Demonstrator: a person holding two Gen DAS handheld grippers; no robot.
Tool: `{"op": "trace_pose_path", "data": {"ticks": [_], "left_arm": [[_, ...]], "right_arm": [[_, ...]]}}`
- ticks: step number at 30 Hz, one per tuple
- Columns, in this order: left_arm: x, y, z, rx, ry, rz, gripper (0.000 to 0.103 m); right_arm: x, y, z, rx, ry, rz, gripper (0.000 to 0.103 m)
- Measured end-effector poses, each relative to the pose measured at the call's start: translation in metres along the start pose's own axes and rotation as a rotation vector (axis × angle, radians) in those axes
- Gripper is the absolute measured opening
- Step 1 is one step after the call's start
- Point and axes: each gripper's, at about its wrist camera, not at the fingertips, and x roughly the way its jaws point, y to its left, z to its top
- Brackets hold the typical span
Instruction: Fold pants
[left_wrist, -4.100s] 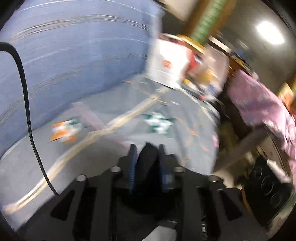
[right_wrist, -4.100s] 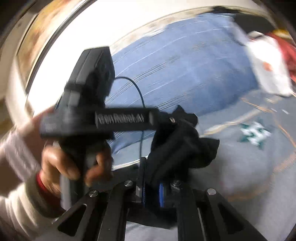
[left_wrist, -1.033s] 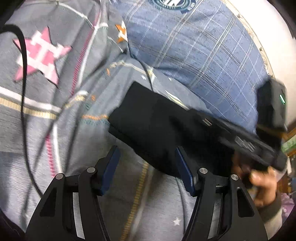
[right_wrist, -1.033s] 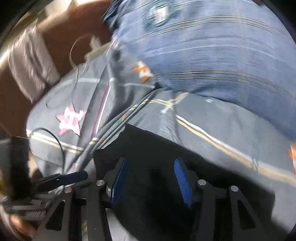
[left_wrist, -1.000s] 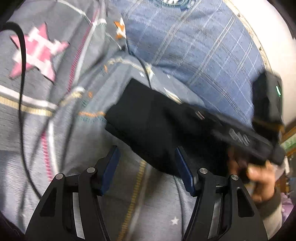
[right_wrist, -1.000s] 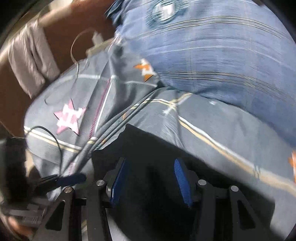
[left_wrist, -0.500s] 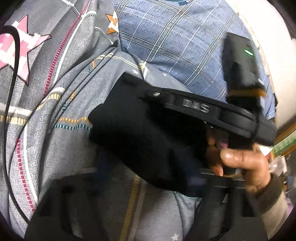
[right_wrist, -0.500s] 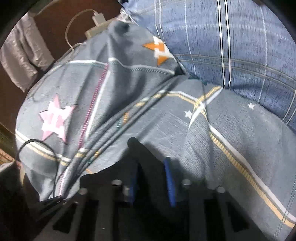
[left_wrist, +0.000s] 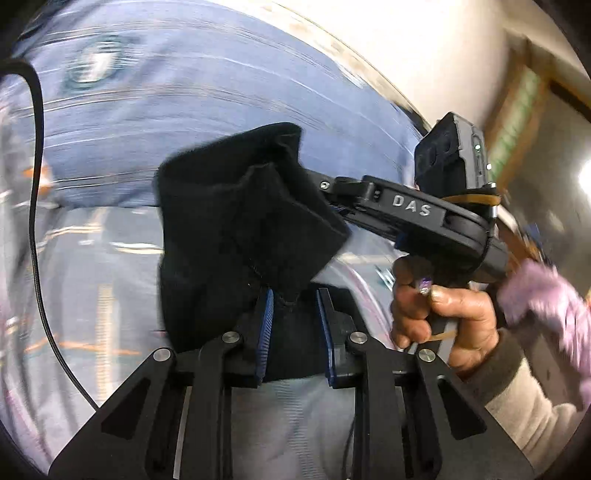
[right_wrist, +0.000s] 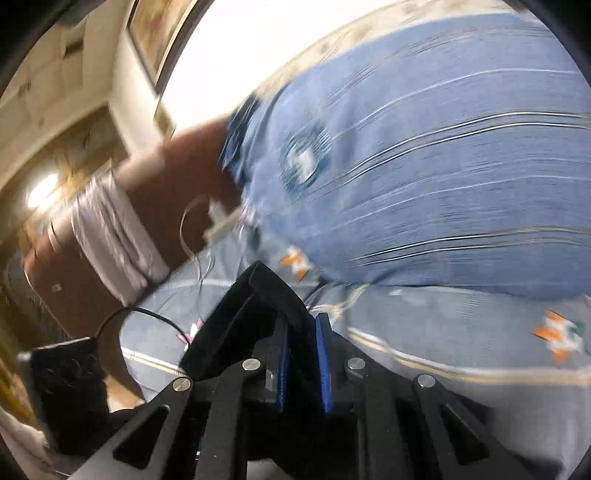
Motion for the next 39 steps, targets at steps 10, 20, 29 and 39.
{"op": "trace_pose_path", "data": {"ticks": [10, 20, 29, 39], "left_arm": [[0.037, -0.033, -0.036, 0.052, 0.191, -0.077, 0.022], [0.032, 0.011, -0.021, 0.035, 0.148, 0.044, 0.051], [0.069, 0.026, -0.039, 0.016, 0.217, 0.108, 0.051], [0.049, -0.002, -0.005, 0.050, 0.119, 0.043, 0.056]], "right_arm": [[-0.087, -0.133, -0.103, 0.418, -0.013, -0.349, 0.007], [-0.103, -0.087, -0.121, 0.413, -0.012, -0.247, 0.061], [-0.051, -0.087, -0.131, 0.421, 0.014, -0.293, 0.042], [-0.094, -0.051, -0.074, 0.167, -0.054, -0.448, 0.004]]}}
